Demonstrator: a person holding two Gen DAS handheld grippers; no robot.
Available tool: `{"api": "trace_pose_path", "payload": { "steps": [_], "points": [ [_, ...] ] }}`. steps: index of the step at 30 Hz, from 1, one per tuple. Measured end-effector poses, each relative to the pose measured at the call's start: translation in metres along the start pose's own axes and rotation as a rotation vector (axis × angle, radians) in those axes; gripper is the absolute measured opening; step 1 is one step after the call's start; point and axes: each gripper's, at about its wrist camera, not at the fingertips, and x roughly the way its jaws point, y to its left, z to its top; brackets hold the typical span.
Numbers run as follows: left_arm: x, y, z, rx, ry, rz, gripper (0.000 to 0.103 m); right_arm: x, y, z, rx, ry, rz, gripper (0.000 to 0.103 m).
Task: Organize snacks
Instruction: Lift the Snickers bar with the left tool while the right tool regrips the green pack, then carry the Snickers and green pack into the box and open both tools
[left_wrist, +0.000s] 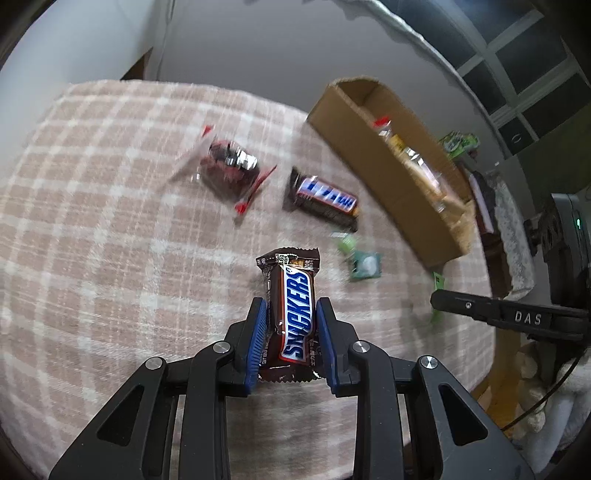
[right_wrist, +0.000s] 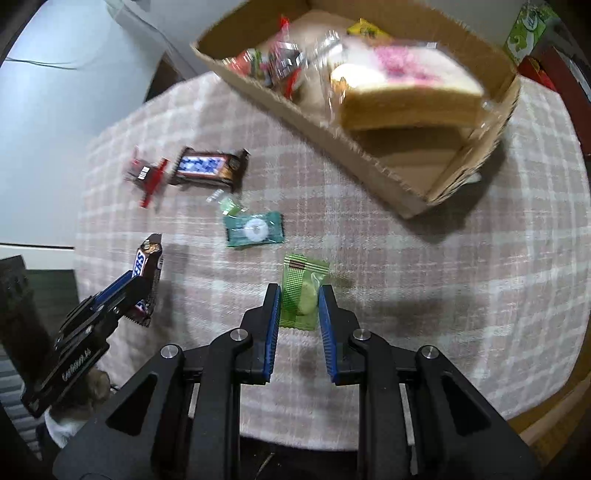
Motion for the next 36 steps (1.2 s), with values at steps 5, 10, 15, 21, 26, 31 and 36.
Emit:
{"api": "trace_pose_path", "payload": {
  "steps": [5,10,15,21,26,31,36],
  "points": [
    [-0.019,-0.016,0.023,0.026,-0.060,-0.021,0.026,-0.040,-0.003,0.012,-0.025,-0.072,0.009,0.022],
    [-0.024,-0.038,0.056,0.074,-0.106,-0.044,0.026,-0.065,-0.014,0.035,-0.018,-0.144,0.009,0.021],
    [-0.017,-0.064,0.083,0.126,-0.133,-0.053,0.026,-0.081,-0.024,0.063,-0.008,-0.205,0.009,0.022],
    [0.002,-0.095,0.112,0.191,-0.141,-0.045,0.026,-0.086,-0.032,0.100,-0.009,-0.241,0.002,0.022],
    [0.015,-0.117,0.131,0.245,-0.147,-0.030,0.026,-0.083,-0.039,0.124,-0.012,-0.252,-0.017,0.022],
    [0.029,-0.129,0.143,0.265,-0.142,-0.020,0.026,-0.073,-0.050,0.139,0.008,-0.234,-0.018,0.022],
    [0.037,-0.133,0.148,0.272,-0.132,-0.021,0.026,-0.065,-0.053,0.145,0.010,-0.223,-0.024,0.022]
  ]
}}
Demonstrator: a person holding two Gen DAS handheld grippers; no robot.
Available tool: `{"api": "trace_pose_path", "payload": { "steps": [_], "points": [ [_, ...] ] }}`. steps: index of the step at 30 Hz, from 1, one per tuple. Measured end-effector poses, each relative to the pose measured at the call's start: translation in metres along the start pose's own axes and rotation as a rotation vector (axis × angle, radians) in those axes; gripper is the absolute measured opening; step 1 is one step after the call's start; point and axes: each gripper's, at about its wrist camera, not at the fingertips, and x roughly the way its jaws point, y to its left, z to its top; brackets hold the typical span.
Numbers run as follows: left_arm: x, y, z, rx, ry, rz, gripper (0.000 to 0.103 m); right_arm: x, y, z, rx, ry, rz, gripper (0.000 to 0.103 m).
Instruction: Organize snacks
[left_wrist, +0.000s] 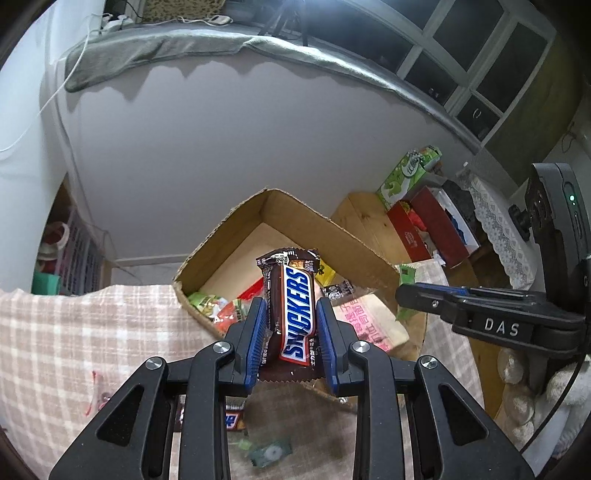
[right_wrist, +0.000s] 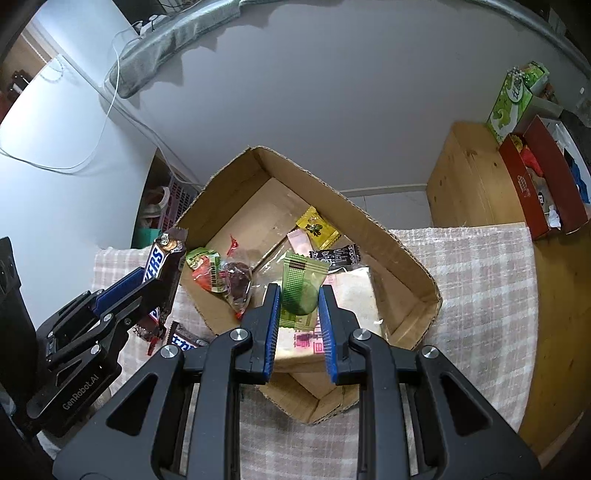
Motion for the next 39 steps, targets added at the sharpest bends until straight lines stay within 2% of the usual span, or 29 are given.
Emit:
{"api": "trace_pose_path", "payload": {
  "steps": [7,8,10,12,29,39],
  "points": [
    [0.003,-0.001,0.004,0.002,0.005,0.003,0.026,0.006,-0.003,0.004,-0.006,0.007,-0.027,0.025],
    [0.003,-0.001,0.004,0.003,0.006,0.003,0.026,0.006,-0.003,0.004,-0.007,0.008,-0.032,0.027],
    [0.002,-0.002,0.006,0.009,0.001,0.008,0.026,0.005,-0.004,0.005,-0.003,0.005,-0.036,0.045],
    [0.000,-0.002,0.007,0.009,-0.005,0.009,0.026,0.004,-0.005,0.004,0.000,-0.006,-0.044,0.051],
    [-0.017,0.010,0.001,-0.010,-0.024,0.017,0.026,-0.004,0.002,-0.010,-0.008,-0.010,-0.027,0.051],
    [-0.052,0.068,-0.037,-0.128,-0.024,0.055,0.026,-0.016,0.018,-0.043,-0.043,-0.022,0.010,0.051]
  ]
}}
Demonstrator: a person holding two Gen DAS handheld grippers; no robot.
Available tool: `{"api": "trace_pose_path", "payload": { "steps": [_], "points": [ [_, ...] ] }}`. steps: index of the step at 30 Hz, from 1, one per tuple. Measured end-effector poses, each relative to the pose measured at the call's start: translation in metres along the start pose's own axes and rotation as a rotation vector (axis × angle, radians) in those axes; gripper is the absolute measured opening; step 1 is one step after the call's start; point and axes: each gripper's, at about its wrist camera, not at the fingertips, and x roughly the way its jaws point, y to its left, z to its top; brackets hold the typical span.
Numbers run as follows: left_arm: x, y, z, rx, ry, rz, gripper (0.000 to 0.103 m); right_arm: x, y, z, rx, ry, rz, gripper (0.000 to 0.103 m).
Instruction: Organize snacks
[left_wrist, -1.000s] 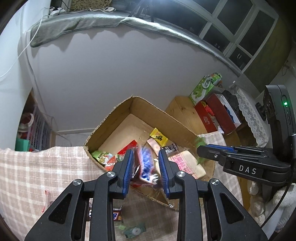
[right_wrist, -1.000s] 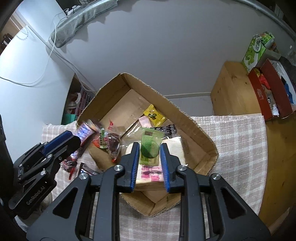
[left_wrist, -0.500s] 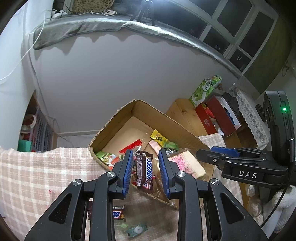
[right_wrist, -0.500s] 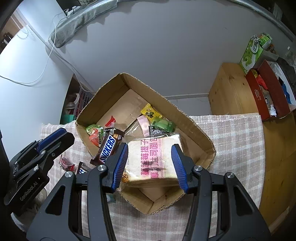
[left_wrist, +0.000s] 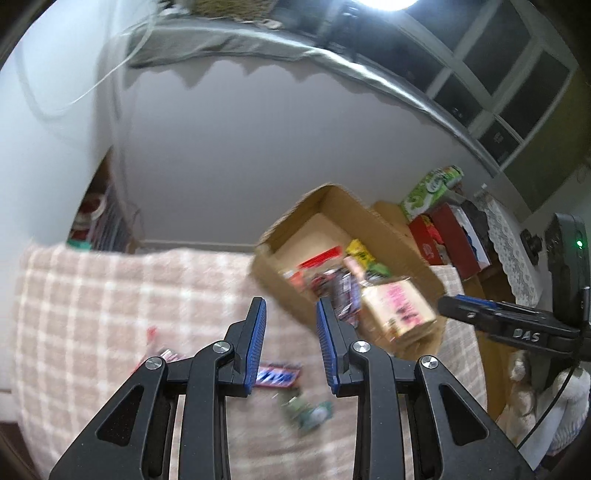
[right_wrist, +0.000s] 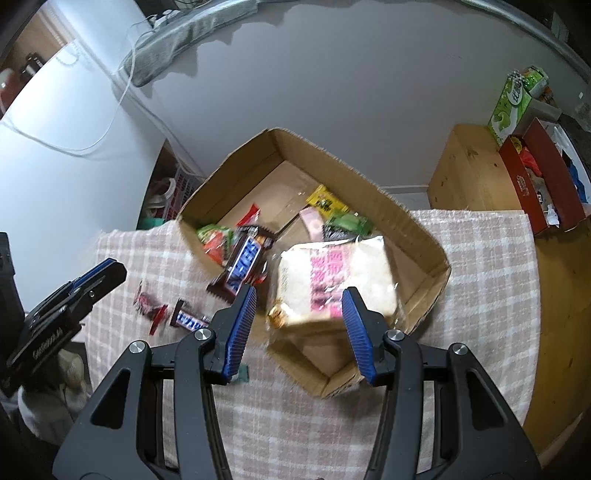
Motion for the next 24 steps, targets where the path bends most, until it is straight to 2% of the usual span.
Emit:
{"api": "trace_pose_path", "payload": {
  "steps": [6,13,15,19,22,24],
  "points": [
    [-0.020,0.047,-0.027,-0.083,0.018,0.053,0.026,-0.007,0.017,-0.029,-0.041,0.010,0.055,0.051],
    [-0.026,0.080,-0.057,-0.156,0.067,0.090,0.027,0.004,0.043,-0.067,-0.099,0.071,0.120,0.051],
    [-0.023,0.083,-0.062,-0.167,0.084,0.088,0.033,0.014,0.046,-0.078,-0.099,0.095,0.120,0.052],
    [-0.014,0.085,-0.066,-0.176,0.110,0.065,0.033,0.034,0.050,-0.094,-0.081,0.129,0.113,0.059],
    [-0.005,0.086,-0.065,-0.196,0.120,0.036,0.040,0.046,0.052,-0.101,-0.077,0.142,0.109,0.064],
    [0.003,0.087,-0.064,-0.204,0.129,0.018,0.040,0.054,0.054,-0.104,-0.074,0.151,0.113,0.065]
  ]
}}
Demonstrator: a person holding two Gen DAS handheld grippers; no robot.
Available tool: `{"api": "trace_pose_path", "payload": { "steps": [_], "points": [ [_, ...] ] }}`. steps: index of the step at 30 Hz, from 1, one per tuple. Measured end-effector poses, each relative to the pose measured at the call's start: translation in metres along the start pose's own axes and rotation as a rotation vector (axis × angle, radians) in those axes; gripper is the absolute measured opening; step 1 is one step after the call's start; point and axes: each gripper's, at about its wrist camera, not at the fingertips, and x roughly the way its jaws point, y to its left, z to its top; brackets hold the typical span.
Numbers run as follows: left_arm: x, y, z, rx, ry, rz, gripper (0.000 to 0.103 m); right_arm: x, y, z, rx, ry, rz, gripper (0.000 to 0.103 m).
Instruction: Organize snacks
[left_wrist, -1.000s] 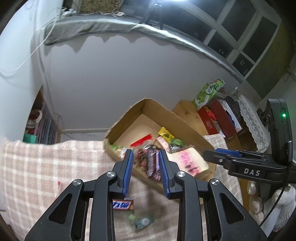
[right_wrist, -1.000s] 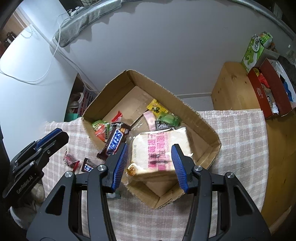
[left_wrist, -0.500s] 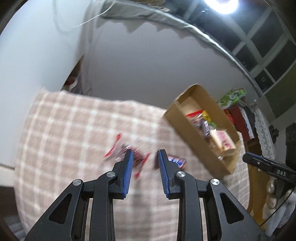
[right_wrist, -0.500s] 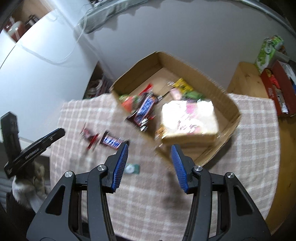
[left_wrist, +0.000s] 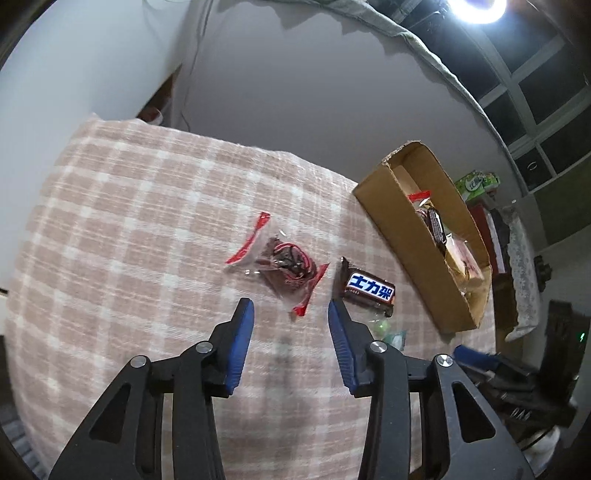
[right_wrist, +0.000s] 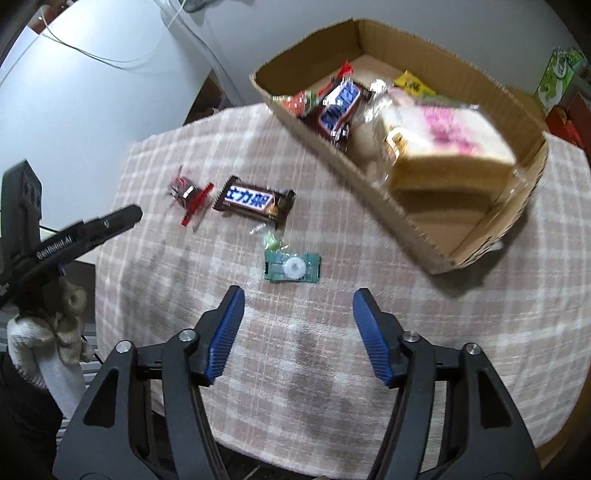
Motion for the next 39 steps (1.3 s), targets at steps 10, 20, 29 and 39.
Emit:
{"api": "trace_pose_path", "payload": {
  "steps": [10,20,29,39],
  "points": [
    [0.025,0.007,0.010,-0.068,0.050,-0.057,0.040,0.033,0.012,0.013,-0.060,0.012,-0.028,0.065],
    [0.032,0.012,0.012,-0.079,0.062,-0.065,0.040,0.051,0.026,0.033,-0.173,-0.010,0.006,0.064],
    [0.034,0.012,0.013,-0.076,0.065,-0.067,0.040,0.067,0.022,0.026,-0.212,0.111,0.073,0.065],
    [0.034,0.014,0.011,-0.083,0.066,-0.070,0.040,0.065,0.033,0.036,-0.320,0.082,0.030,0.064]
  ]
}}
